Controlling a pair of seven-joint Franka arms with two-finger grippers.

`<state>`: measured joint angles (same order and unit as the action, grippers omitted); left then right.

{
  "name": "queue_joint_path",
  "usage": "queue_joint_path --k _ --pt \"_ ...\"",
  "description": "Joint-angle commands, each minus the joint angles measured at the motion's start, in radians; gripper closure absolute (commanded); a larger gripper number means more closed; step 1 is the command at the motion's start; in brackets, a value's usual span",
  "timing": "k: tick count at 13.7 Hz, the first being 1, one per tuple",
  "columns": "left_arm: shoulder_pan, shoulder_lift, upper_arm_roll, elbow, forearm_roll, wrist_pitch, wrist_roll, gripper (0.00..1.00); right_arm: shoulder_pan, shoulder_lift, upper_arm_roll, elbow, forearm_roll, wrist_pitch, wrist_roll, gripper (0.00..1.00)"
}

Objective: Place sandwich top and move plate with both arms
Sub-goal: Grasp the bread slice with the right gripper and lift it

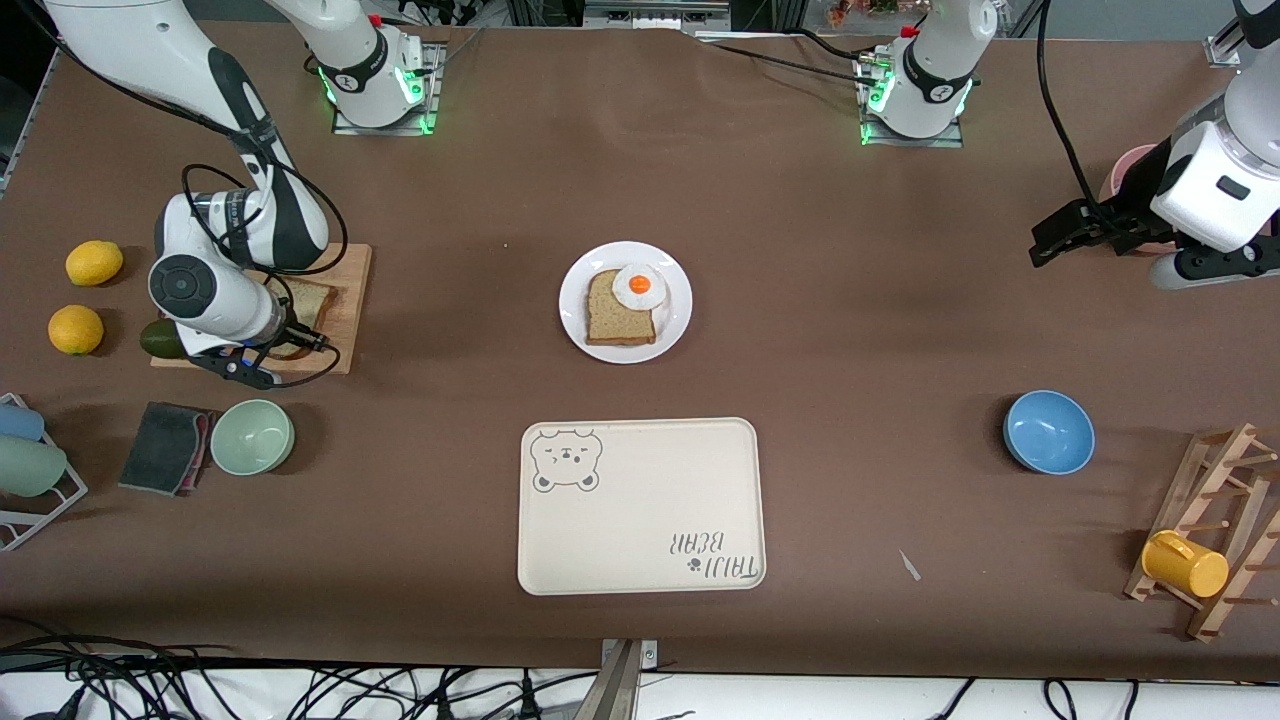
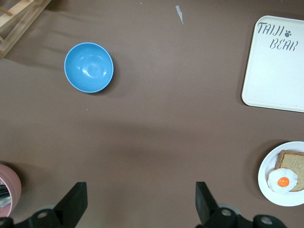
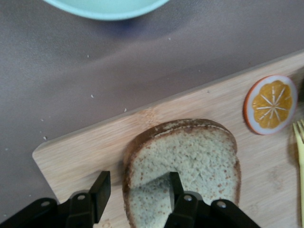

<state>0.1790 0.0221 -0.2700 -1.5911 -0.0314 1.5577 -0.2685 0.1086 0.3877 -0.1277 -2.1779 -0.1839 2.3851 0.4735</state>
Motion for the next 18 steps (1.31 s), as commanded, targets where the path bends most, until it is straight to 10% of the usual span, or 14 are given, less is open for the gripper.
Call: queue_joint_path --k 1,4,18 --pt "-0.006 0.016 -0.003 0.031 0.033 -0.021 -0.011 0.0 -0.001 0.023 -0.001 0.004 -0.051 0.017 0.024 0.55" --pt "-0.006 0.016 -0.003 0.031 0.033 -0.021 -0.011 0.0 0.0 0.028 -0.004 0.007 -0.057 0.016 0.022 1.0" --pt "-0.006 0.016 -0.003 0.031 0.033 -0.021 -0.011 0.0 0.005 -0.006 -0.003 0.055 -0.062 -0.044 0.011 1.0"
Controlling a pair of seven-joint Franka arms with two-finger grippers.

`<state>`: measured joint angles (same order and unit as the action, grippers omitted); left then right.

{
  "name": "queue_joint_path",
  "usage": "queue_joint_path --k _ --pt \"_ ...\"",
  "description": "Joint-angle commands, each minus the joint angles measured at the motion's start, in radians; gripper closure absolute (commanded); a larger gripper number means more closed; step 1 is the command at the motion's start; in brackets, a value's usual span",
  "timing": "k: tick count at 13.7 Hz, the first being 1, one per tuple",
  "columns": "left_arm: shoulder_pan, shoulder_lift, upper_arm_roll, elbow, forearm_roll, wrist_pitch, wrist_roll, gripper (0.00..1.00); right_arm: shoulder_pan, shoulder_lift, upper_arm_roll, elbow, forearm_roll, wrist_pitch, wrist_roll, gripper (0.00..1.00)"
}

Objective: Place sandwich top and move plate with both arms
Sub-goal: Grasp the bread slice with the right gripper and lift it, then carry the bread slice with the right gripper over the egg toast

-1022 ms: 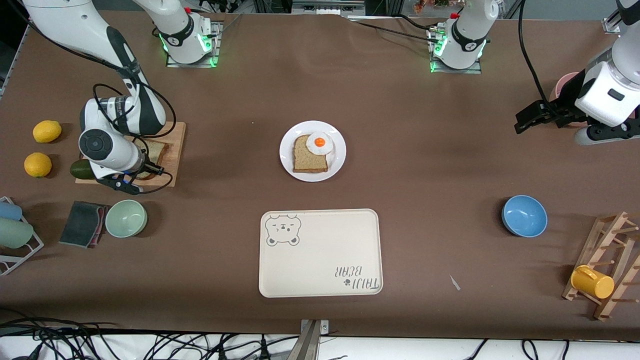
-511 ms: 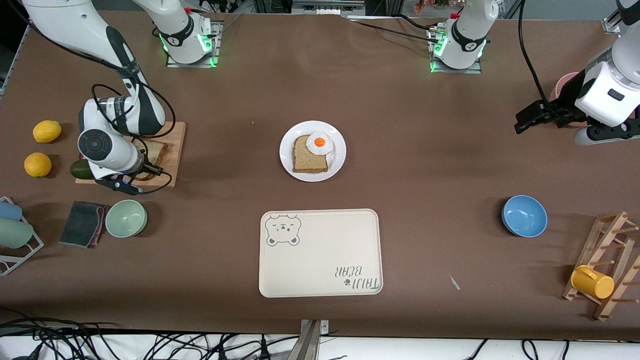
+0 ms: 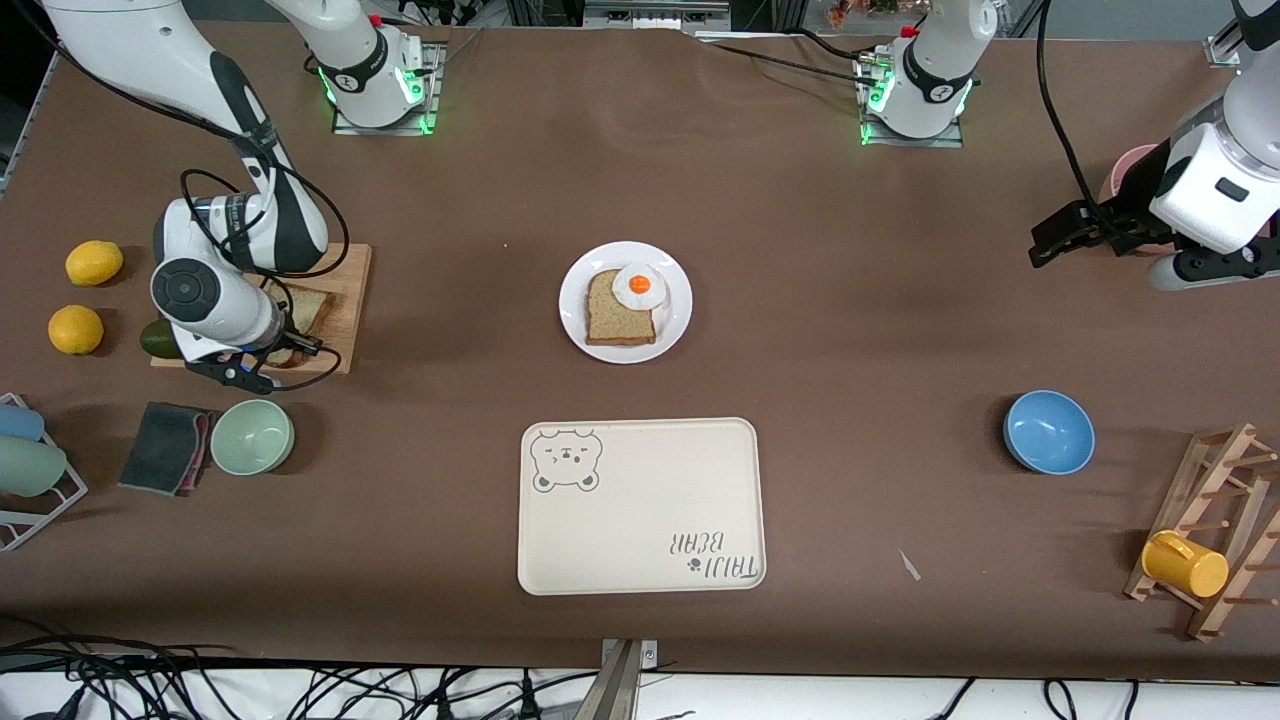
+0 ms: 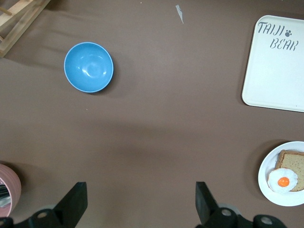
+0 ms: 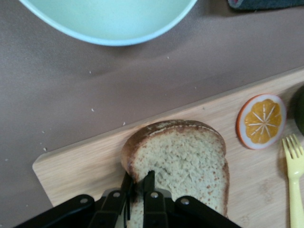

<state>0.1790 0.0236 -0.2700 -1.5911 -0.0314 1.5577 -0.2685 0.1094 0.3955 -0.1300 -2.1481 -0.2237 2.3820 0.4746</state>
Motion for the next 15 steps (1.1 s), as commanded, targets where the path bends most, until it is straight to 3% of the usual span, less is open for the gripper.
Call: queue_joint_path --k 1,6,11,15 --pt "-0.006 0.016 -0.003 0.031 0.033 -0.021 -0.011 0.0 0.007 -0.02 0.004 0.049 -0.023 -0.094 0.007 1.0" --pt "-0.006 0.016 -0.003 0.031 0.033 -0.021 -0.011 0.0 0.026 -0.03 0.087 0.249 -0.011 -0.472 0.024 1.0" --pt "-0.006 0.016 -0.003 0.031 0.033 -0.021 -0.011 0.0 0.124 -0.017 0.185 0.381 0.015 -0.609 0.171 1.0" --pt "-0.006 0.018 -0.003 0.031 0.033 -0.021 -0.011 0.0 0.326 0.011 0.21 0.456 0.056 -0.613 0.315 1.0"
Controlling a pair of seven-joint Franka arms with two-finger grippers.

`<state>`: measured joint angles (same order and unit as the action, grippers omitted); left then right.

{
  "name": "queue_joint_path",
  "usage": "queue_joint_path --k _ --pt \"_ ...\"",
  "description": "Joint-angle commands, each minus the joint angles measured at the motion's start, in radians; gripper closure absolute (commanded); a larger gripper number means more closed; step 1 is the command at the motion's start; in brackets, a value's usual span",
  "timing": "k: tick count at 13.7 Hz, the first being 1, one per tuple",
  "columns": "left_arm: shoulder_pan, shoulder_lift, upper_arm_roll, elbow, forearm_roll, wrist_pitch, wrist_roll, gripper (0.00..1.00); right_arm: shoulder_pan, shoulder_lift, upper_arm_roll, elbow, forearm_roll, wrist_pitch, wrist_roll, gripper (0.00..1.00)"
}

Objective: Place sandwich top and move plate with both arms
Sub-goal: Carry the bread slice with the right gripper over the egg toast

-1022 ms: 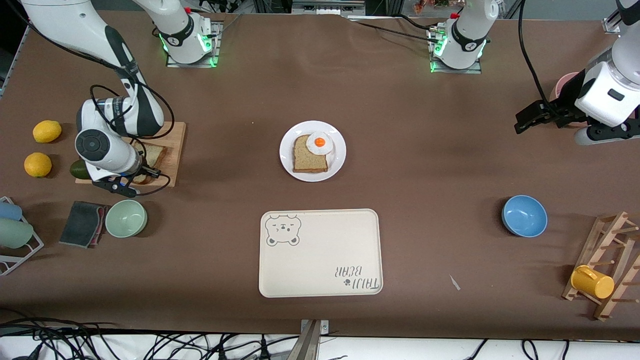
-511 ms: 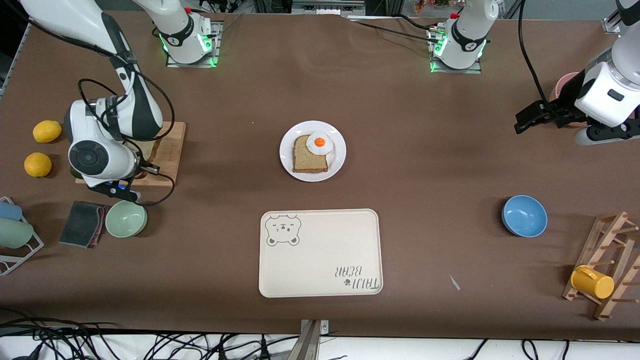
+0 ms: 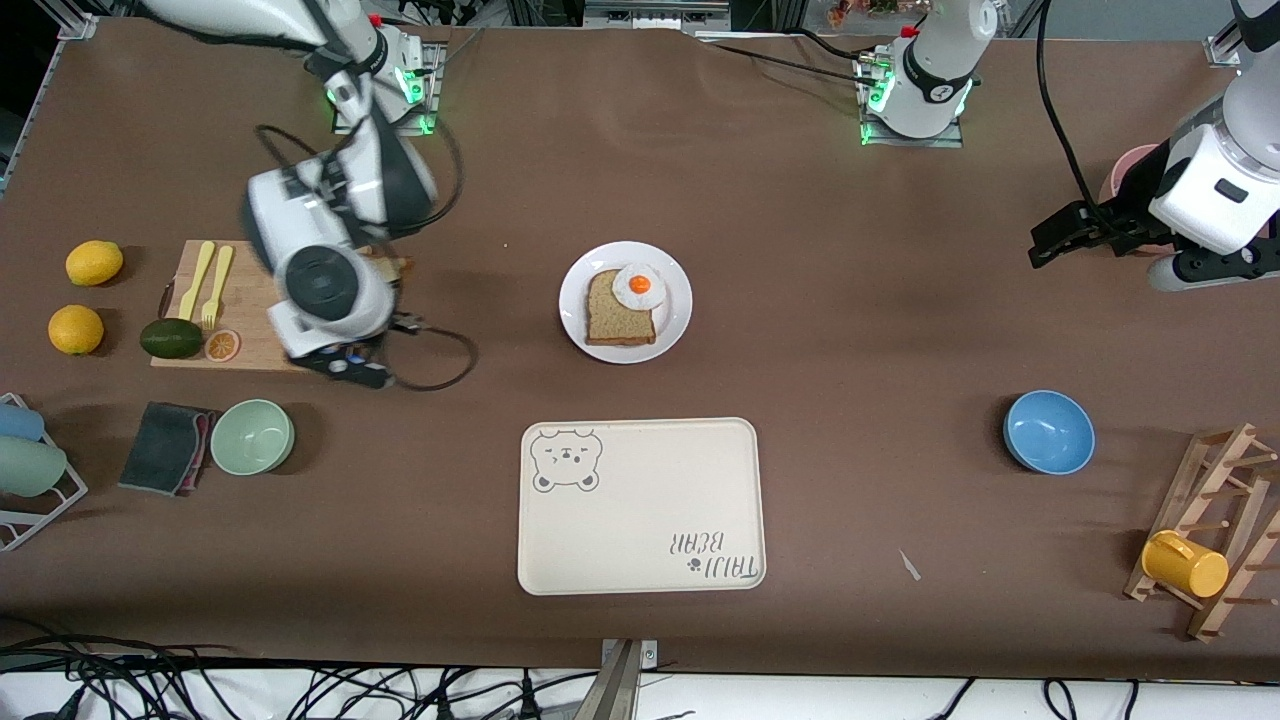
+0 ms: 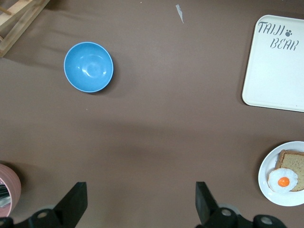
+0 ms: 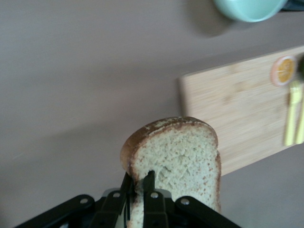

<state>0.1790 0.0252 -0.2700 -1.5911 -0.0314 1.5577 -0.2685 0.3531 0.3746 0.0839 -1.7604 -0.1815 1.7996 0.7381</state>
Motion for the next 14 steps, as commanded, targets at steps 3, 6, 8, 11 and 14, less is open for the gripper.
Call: queue_joint_path --k 3,6,8,11,14 --pt "-0.004 0.021 -0.001 0.031 0.033 -0.021 -0.011 0.0 0.231 0.127 -0.003 0.198 0.092 -0.026 0.219 1.0" --pt "-0.004 0.022 -0.001 0.031 0.033 -0.021 -0.011 0.0 0.361 0.274 -0.004 0.376 0.102 0.013 0.36 1.0" --pt "-0.004 0.022 -0.001 0.031 0.033 -0.021 -0.011 0.0 0.403 0.351 -0.003 0.446 0.102 0.148 0.408 1.0" --pt "-0.004 0.022 -0.001 0.031 0.033 -0.021 -0.011 0.0 0.452 0.408 -0.003 0.447 0.096 0.228 0.434 1.0" --pt "-0.003 0.022 -0.001 0.031 0.033 -0.021 -0.011 0.0 0.477 0.412 -0.009 0.441 0.056 0.213 0.428 1.0"
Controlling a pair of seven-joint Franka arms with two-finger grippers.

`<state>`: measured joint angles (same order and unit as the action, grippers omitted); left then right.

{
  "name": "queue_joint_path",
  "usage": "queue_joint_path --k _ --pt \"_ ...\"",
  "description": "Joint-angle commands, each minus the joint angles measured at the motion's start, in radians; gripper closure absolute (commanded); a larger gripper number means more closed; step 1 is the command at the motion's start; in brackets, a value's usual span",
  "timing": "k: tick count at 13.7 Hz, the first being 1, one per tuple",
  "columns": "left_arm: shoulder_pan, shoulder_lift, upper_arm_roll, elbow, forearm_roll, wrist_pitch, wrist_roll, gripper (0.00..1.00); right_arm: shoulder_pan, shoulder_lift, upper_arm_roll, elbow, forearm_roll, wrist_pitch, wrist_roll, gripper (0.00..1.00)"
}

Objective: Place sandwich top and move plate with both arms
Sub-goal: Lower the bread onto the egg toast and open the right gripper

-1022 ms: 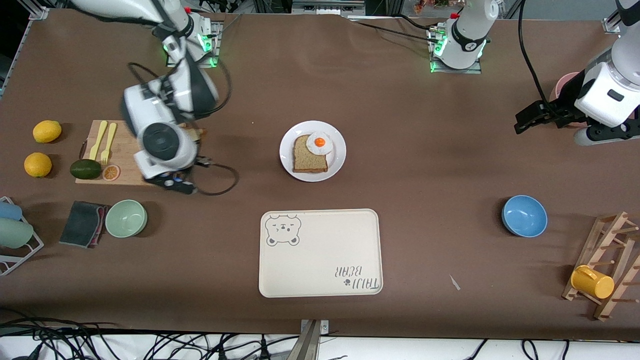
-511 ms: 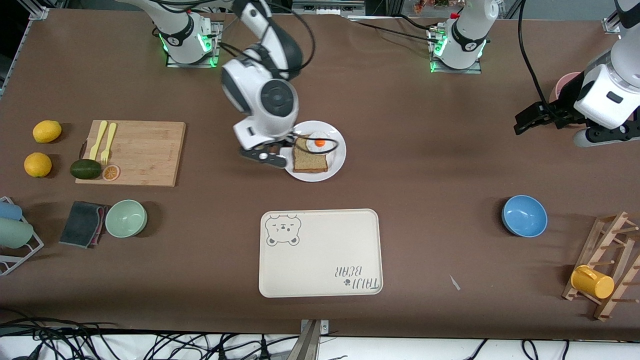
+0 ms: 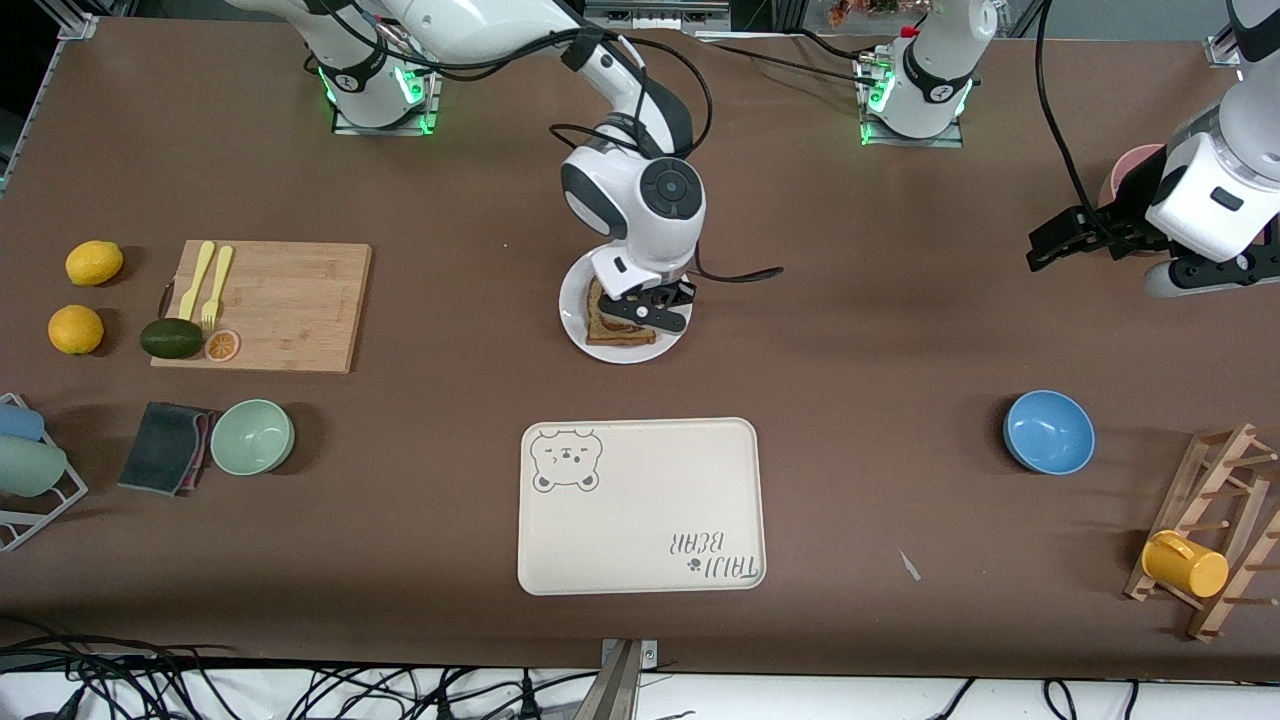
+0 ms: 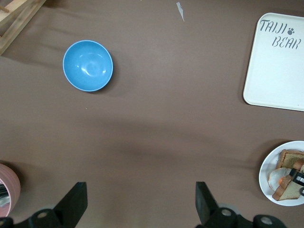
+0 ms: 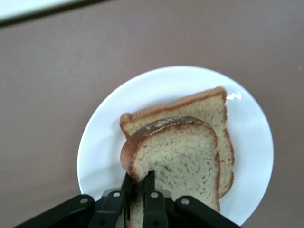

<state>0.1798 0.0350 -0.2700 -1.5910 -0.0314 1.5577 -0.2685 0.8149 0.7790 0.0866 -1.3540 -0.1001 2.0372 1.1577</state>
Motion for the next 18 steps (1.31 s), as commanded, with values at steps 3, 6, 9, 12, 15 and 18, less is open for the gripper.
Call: queue_joint_path --k 3,6,9,12,15,18 --pt "-0.003 0.014 -0.002 0.031 0.033 -0.021 -0.011 0.0 0.021 0.008 -0.011 0.023 -0.047 -0.037 0.01 1.0" --pt "-0.003 0.014 -0.002 0.031 0.033 -0.021 -0.011 0.0 0.018 0.008 -0.014 0.021 -0.055 -0.038 0.011 0.43" --pt "-0.003 0.014 -0.002 0.031 0.033 -0.021 -0.011 0.0 0.018 0.008 -0.016 0.022 -0.093 -0.037 0.003 0.0" --pt "-0.005 0.013 -0.002 0.033 0.033 -0.021 -0.011 0.0 0.013 -0.006 -0.016 0.03 -0.084 -0.038 -0.006 0.0" --pt "-0.006 0.013 -0.003 0.033 0.033 -0.021 -0.012 0.0 0.007 -0.032 -0.018 0.039 -0.078 -0.038 -0.012 0.0" --pt "-0.005 0.013 -0.003 0.033 0.033 -0.021 -0.012 0.0 -0.042 -0.118 -0.016 0.038 -0.011 -0.066 -0.061 0.0"
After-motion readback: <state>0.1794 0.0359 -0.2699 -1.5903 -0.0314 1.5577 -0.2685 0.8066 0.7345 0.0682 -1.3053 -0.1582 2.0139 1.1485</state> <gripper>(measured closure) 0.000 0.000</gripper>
